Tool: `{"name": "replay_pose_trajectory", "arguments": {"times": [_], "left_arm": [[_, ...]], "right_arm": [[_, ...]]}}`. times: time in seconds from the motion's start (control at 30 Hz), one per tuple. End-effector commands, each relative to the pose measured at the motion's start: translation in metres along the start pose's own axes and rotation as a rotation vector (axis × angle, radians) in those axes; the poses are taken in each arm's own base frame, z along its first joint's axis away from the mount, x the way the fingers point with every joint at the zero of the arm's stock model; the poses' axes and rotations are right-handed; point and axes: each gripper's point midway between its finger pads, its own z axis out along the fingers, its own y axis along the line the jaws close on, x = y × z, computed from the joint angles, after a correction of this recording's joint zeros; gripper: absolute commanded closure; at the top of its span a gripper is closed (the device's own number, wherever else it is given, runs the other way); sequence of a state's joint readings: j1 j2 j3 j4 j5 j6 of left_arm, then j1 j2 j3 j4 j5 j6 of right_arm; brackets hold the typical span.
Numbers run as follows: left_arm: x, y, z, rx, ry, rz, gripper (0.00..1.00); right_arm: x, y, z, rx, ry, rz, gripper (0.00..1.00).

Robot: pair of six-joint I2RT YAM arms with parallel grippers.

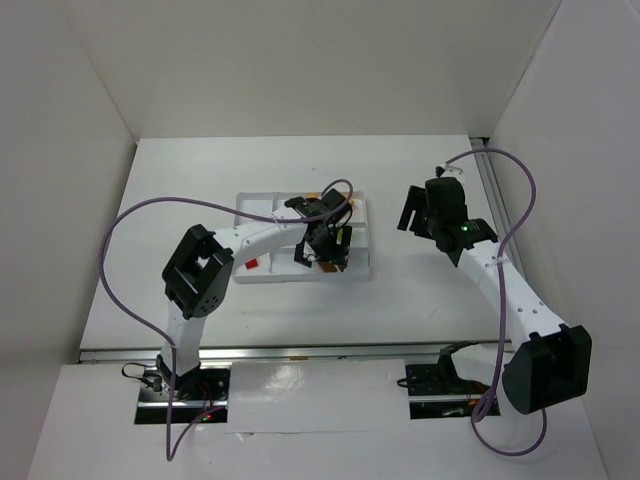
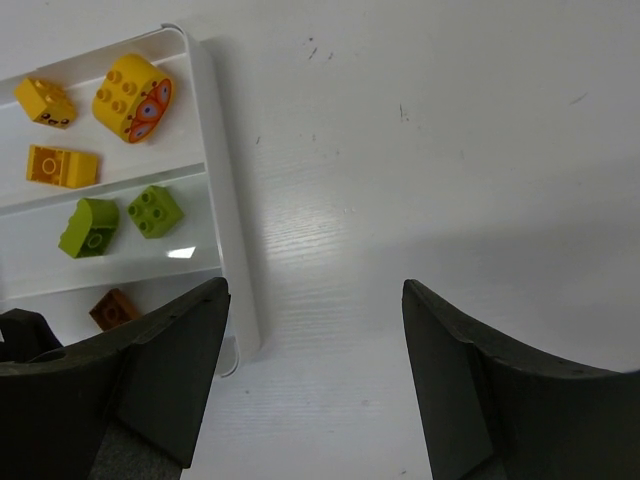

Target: Sort the legos into containers by color

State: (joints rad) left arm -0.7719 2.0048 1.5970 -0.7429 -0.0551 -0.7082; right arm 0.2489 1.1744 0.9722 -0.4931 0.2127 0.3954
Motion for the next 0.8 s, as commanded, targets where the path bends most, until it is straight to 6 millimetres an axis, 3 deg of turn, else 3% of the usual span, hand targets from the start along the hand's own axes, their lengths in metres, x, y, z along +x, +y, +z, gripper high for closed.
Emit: {"name": "replay_pose_trajectory", "arguments": {"times": [0.0, 0.1, 0.17, 0.2, 0.23, 0.27, 0.37, 0.4, 0.47, 0.5, 0.6, 0.63, 0.67, 0.77], "left_arm": [[-0.014, -0.001, -0.024, -0.016, -0.076, -0.007, 0.03], [-0.02, -0.003, -0.044, -0.002, -0.112, -0.022, 0.02], [-0.036, -0.01, -0.077, 0.033, -0.19, -0.029, 0.02], [-0.041, -0.011, -0.091, 0.043, -0.219, -0.032, 0.02], [-0.044, -0.01, -0.106, 0.048, -0.25, -0.036, 0.02], [-0.053, -0.006, -0.137, 0.059, -0.333, -0.03, 0.02], [-0.065, 0.011, -0.189, 0.034, -0.476, -0.008, 0.02], [-0.066, 0.021, -0.218, 0.045, -0.541, -0.003, 0.02], [-0.062, 0.032, -0.24, 0.043, -0.599, -0.011, 0.02], [-0.064, 0.044, -0.264, 0.04, -0.67, -0.032, 0.02], [-0.061, 0.073, -0.282, -0.024, -0.764, -0.098, 0.02], [-0.056, 0.085, -0.3, -0.027, -0.818, -0.145, 0.02], [-0.05, 0.094, -0.295, -0.045, -0.831, -0.187, 0.01], [-0.04, 0.118, -0.311, -0.057, -0.93, -0.272, 0.01]], "right_arm": [[-0.008, 0.001, -0.006, -0.01, -0.034, -0.003, 0.23], [-0.008, 0.0, -0.008, -0.01, -0.033, 0.006, 0.2], [-0.009, -0.007, -0.008, 0.025, -0.037, 0.039, 0.15], [-0.008, -0.015, -0.008, 0.074, -0.043, 0.055, 0.03], [-0.008, -0.021, -0.011, 0.105, -0.049, 0.092, 0.0], [-0.012, -0.024, -0.012, 0.13, -0.062, 0.11, 0.0], [-0.015, -0.037, -0.017, 0.2, -0.1, 0.15, 0.0], [-0.013, -0.041, -0.018, 0.21, -0.105, 0.15, 0.0], [-0.016, -0.042, -0.021, 0.212, -0.12, 0.154, 0.0], [-0.014, -0.043, -0.022, 0.213, -0.12, 0.154, 0.0], [-0.016, -0.049, -0.023, 0.24, -0.133, 0.159, 0.0], [-0.018, -0.054, -0.023, 0.264, -0.146, 0.159, 0.0], [-0.019, -0.055, -0.024, 0.274, -0.151, 0.159, 0.0], [-0.021, -0.055, -0.022, 0.277, -0.145, 0.131, 0.0]]}}
